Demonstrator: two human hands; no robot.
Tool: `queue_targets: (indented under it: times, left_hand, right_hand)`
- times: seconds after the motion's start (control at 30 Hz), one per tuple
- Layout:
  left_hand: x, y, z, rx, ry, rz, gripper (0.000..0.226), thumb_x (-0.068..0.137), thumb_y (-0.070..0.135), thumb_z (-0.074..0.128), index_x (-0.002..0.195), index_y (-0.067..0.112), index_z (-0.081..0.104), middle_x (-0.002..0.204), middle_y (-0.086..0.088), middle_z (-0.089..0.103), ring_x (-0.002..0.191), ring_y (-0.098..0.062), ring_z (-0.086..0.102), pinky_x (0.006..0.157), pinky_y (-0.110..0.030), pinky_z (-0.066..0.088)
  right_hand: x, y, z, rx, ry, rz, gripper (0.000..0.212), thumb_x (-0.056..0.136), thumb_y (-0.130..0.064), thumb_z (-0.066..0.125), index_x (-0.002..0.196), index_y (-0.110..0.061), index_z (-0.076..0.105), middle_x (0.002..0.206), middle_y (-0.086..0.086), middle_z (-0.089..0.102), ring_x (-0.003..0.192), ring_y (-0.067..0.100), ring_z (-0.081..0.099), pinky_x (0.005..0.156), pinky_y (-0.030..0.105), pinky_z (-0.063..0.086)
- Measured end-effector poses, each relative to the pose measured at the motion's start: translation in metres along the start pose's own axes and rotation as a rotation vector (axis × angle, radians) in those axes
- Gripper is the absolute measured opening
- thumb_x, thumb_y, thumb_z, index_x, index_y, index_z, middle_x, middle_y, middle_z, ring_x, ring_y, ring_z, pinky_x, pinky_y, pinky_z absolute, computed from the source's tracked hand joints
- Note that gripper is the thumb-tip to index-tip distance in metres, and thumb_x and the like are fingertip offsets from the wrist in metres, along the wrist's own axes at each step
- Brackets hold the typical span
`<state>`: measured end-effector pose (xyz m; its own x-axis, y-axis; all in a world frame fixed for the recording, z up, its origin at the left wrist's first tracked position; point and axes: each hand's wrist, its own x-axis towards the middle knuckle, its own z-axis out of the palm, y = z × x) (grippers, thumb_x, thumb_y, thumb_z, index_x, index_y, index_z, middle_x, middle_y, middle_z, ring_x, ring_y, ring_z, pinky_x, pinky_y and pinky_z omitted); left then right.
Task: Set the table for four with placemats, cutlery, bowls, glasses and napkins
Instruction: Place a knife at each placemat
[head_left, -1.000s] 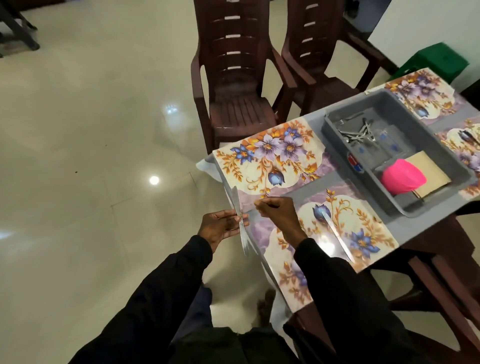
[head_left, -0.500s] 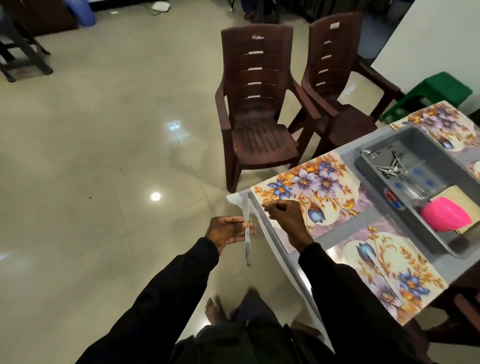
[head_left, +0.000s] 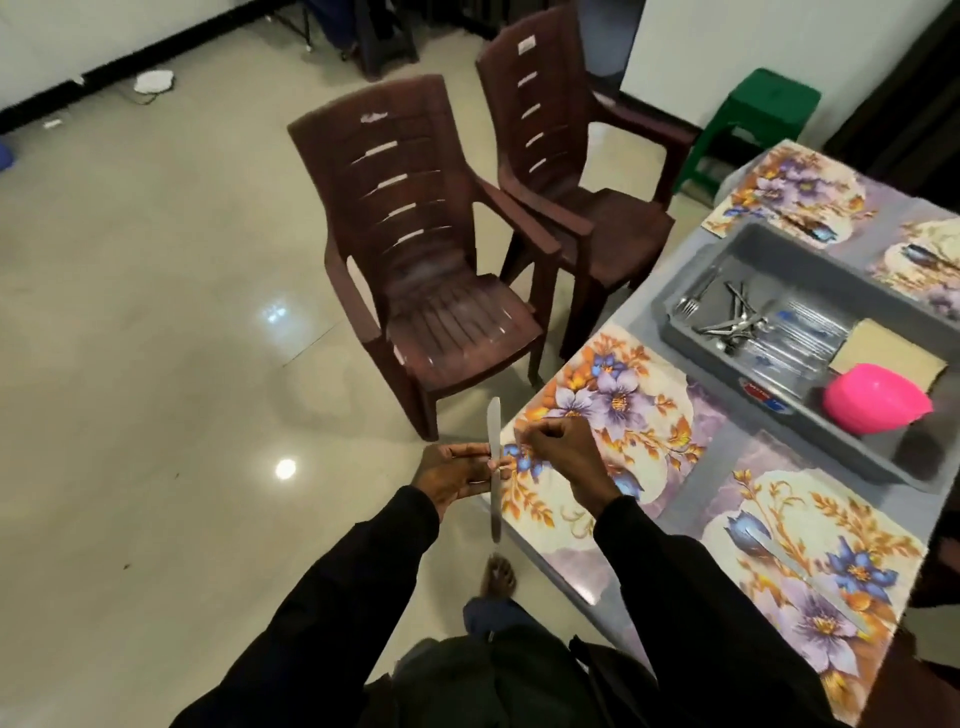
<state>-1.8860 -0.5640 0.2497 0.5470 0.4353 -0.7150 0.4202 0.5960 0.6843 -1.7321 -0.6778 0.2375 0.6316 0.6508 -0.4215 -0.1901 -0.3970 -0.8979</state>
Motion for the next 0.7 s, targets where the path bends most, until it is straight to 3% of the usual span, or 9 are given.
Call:
queue_targets:
  times: [0.13, 0.23, 0.33, 0.4, 0.57, 0.7]
  left_hand:
    - [0.032, 0.034, 0.019, 0.056, -0.07, -0.053, 0.033, 0.086, -0.001, 0.076, 0.118, -0.004, 0.068, 0.101, -0.018, 0.077, 0.086, -0.027, 0.077, 0.069, -0.031, 0.061]
    - [0.05, 0.056, 0.031, 0.101, -0.172, -0.08, 0.032, 0.088, -0.004, 0.072, 0.119, -0.005, 0.067, 0.103, -0.017, 0.077, 0.091, -0.026, 0.076, 0.071, -0.031, 0.061]
    - [0.068, 0.072, 0.044, 0.176, -0.247, -0.088, 0.025, 0.088, -0.003, 0.071, 0.113, -0.001, 0.071, 0.1, -0.014, 0.078, 0.09, -0.023, 0.077, 0.071, -0.029, 0.061]
    - [0.081, 0.079, 0.048, 0.215, -0.263, -0.108, 0.02, 0.086, -0.004, 0.073, 0.105, 0.003, 0.073, 0.092, -0.013, 0.078, 0.08, -0.02, 0.076, 0.067, -0.026, 0.06]
    - [0.122, 0.09, 0.051, 0.483, -0.456, -0.198, 0.018, 0.083, -0.002, 0.077, 0.1, 0.006, 0.076, 0.09, -0.009, 0.078, 0.079, -0.018, 0.075, 0.075, -0.03, 0.062]
    - [0.149, 0.104, 0.047, 0.67, -0.612, -0.245, 0.015, 0.083, -0.005, 0.077, 0.095, 0.005, 0.076, 0.086, -0.009, 0.077, 0.08, -0.023, 0.073, 0.084, -0.037, 0.062]
  right_hand:
    - [0.026, -0.012, -0.008, 0.041, 0.069, 0.013, 0.021, 0.089, -0.025, 0.077, 0.091, -0.004, 0.077, 0.087, 0.014, 0.077, 0.081, 0.019, 0.07, 0.075, 0.033, 0.057]
    - [0.041, -0.018, -0.017, 0.083, 0.11, -0.011, 0.022, 0.089, -0.018, 0.077, 0.089, 0.003, 0.076, 0.084, 0.022, 0.074, 0.075, 0.016, 0.066, 0.071, 0.03, 0.054]
    - [0.052, -0.022, -0.025, 0.083, 0.201, 0.005, 0.018, 0.091, -0.013, 0.075, 0.087, 0.005, 0.074, 0.078, 0.014, 0.072, 0.071, 0.011, 0.062, 0.066, 0.024, 0.051]
    - [0.057, -0.021, -0.03, 0.083, 0.286, 0.037, 0.016, 0.092, -0.01, 0.072, 0.087, 0.004, 0.074, 0.079, 0.01, 0.072, 0.07, 0.009, 0.062, 0.065, 0.023, 0.051]
    - [0.063, -0.012, -0.038, 0.193, 0.532, 0.083, 0.023, 0.096, -0.007, 0.061, 0.083, 0.011, 0.066, 0.074, 0.016, 0.067, 0.068, 0.015, 0.061, 0.065, 0.032, 0.051]
    - [0.058, -0.005, -0.026, 0.306, 0.785, 0.165, 0.022, 0.096, -0.008, 0.061, 0.077, -0.003, 0.071, 0.07, 0.007, 0.069, 0.065, 0.012, 0.063, 0.068, 0.035, 0.056]
